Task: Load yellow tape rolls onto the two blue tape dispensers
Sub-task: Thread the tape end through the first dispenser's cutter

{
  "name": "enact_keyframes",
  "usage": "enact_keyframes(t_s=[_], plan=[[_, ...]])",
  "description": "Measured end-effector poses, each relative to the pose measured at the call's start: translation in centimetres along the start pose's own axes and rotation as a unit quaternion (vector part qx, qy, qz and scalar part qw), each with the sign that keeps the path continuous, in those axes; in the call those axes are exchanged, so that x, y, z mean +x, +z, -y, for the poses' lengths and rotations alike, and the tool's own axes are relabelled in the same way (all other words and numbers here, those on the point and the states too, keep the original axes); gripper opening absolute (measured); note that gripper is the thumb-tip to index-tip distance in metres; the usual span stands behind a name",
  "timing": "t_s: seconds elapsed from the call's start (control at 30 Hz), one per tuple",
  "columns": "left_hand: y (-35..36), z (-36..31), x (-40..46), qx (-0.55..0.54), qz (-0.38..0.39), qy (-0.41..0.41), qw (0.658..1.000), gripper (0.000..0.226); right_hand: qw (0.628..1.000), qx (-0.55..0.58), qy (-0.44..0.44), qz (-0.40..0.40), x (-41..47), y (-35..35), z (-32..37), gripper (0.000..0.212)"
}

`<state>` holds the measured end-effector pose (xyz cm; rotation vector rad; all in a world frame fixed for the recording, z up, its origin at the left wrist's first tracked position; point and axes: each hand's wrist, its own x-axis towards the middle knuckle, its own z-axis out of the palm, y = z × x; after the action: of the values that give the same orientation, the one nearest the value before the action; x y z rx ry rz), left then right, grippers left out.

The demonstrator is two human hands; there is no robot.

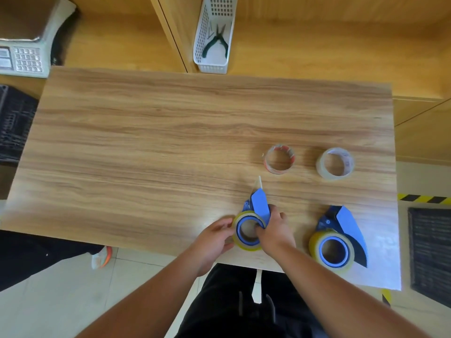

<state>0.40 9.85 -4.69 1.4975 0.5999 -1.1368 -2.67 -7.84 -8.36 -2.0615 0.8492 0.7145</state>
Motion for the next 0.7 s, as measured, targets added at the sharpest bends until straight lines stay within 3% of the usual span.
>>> enact_keyframes(t_s=[0.47,0.63,0.7], plan=[[0.8,0.1,0.6,0.068,-0.077,0.008,0.995,0.034,0.999,0.006,-0.006,0.039,-0.4,-1.1,0.0,0.066],[3.3,-1.1,-0.3,0.204,-0.199,0.130,0.950,0.038,0.999,0.020,-0.025,0.034,-1.6,-3.8,-0.9,0.065],[5.4,-1.6,-0.7,0.230,-0.199,0.186,0.934,0.036,0.998,0.010,-0.062,-0.012,-2.4,-5.7,-1.5,0.059]])
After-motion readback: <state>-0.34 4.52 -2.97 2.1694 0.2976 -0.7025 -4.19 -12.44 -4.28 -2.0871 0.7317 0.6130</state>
